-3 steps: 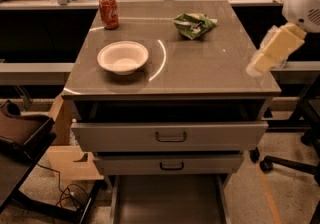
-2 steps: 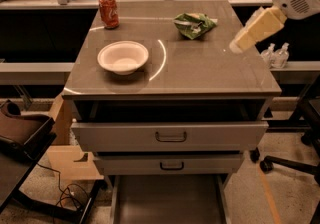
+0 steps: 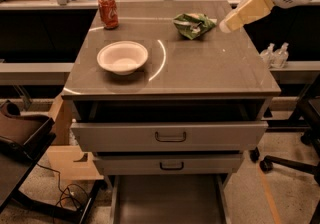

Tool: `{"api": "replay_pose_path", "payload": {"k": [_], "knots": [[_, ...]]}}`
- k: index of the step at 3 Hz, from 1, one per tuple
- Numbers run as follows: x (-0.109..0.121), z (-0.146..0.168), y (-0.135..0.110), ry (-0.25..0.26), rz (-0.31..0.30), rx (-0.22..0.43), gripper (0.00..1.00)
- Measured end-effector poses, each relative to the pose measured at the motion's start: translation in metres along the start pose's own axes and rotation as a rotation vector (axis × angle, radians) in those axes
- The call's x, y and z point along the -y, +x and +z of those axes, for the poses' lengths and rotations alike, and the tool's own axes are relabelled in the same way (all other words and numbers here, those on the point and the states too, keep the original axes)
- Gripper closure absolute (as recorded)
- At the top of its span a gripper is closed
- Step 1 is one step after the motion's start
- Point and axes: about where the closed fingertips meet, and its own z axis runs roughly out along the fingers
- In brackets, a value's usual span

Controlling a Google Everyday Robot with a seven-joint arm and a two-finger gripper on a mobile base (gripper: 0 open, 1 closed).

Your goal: Move green jalapeno chip bag near coke can

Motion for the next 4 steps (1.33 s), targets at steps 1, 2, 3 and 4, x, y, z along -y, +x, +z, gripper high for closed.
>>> {"api": "replay_pose_path", "payload": {"k": [1,2,3,4], "knots": [[0.000,0.000,0.000,0.000,0.000,0.000,0.00],[-0.002,0.016,0.000,-0.007,0.044,0.007,0.00],[0.011,0.059,0.006,-0.012,0.089,0.038,0.00],[0.026,0.111,0.020,-0.044,0.140,0.057,0.00]]}}
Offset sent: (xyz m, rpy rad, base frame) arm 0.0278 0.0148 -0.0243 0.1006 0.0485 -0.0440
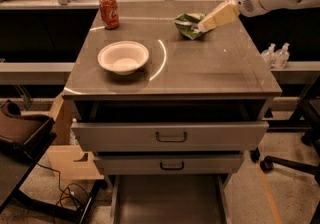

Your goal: Move green jalapeno chip bag near coke can

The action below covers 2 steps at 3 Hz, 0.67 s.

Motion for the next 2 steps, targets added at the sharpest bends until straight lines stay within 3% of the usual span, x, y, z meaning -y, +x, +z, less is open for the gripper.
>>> {"api": "replay_pose_path", "payload": {"k": [2], "knots": [[0.019,0.081,0.012,-0.053,0.041,0.002,0.00]]}}
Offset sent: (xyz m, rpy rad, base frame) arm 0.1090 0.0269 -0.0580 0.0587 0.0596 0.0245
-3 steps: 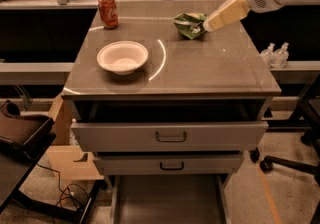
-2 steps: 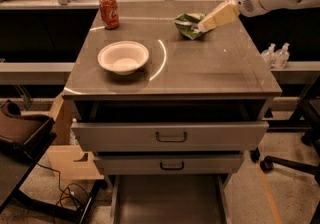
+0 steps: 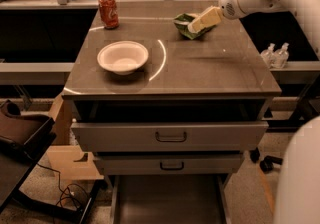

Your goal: Move green jalapeno chip bag near coke can

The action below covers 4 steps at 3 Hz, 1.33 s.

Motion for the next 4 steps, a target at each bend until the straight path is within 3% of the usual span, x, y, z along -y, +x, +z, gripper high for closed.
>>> {"api": "replay_pose_path", "payload": {"k": [3,4], "knots": [[-0.012,0.089,0.006,-0.060,0.046,0.003,0.04],[-0.014,0.092,0.007,-0.065,0.047,0.002,0.22]]}}
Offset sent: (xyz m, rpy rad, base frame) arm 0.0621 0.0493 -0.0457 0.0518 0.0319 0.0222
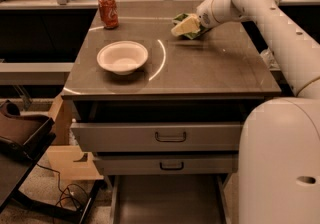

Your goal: Move green jalapeno chip bag near coke can

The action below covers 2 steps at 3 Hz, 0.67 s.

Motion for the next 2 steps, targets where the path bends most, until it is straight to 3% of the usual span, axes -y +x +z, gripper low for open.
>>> {"api": "replay_pose_path", "payload": {"k": [2], "knots": [[-0.0043,0.0071,0.0017,-0.010,0.001,-0.003,0.68]]}}
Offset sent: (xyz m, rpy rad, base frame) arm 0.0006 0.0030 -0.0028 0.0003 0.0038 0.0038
